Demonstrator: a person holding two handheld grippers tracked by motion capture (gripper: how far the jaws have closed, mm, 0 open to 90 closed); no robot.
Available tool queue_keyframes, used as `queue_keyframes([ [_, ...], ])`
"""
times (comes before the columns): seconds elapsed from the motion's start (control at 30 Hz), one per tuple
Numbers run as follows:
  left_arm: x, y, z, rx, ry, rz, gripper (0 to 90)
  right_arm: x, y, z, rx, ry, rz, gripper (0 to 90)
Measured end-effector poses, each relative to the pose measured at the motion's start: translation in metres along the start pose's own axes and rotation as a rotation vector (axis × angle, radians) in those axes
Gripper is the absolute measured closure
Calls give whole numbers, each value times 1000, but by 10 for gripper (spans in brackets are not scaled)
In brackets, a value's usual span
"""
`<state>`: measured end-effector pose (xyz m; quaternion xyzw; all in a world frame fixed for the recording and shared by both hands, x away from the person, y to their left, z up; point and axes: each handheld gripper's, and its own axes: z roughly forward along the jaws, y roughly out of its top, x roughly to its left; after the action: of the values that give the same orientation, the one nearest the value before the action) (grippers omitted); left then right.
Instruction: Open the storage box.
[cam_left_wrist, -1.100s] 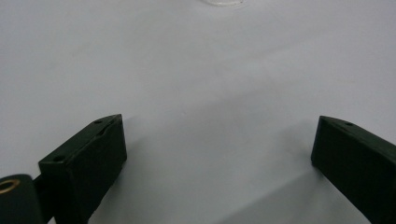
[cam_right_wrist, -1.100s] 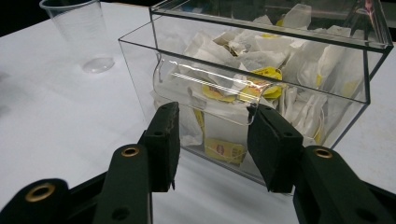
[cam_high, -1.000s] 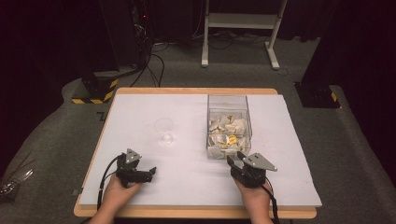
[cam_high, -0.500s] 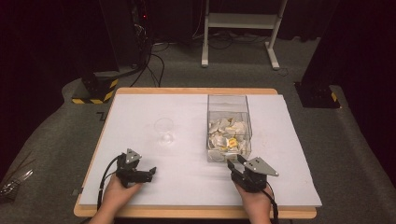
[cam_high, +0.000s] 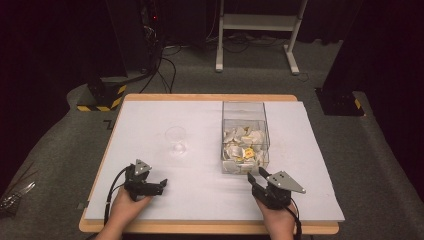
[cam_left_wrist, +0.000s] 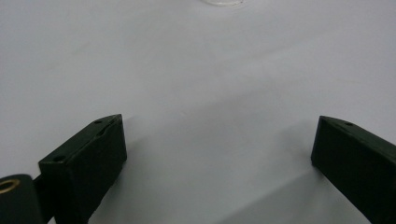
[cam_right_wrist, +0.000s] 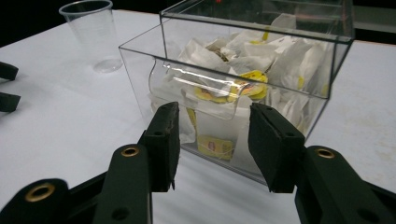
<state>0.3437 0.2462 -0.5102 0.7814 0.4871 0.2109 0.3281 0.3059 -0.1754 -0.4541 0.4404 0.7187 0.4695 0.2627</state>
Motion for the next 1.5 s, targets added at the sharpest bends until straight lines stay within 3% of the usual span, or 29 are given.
queue_keyframes([
  [0.4,0,0,0,0,0,-1,37,-20,19,-5,-30,-69,13,554],
  [0.77,0,0,0,0,-1,-1,38,-41,32,16,-1,-154,56,618],
  [1.07,0,0,0,0,-1,-2,37,-42,34,29,13,-168,46,719],
  [1.5,0,0,0,0,0,-2,38,-45,33,38,52,-186,52,757],
])
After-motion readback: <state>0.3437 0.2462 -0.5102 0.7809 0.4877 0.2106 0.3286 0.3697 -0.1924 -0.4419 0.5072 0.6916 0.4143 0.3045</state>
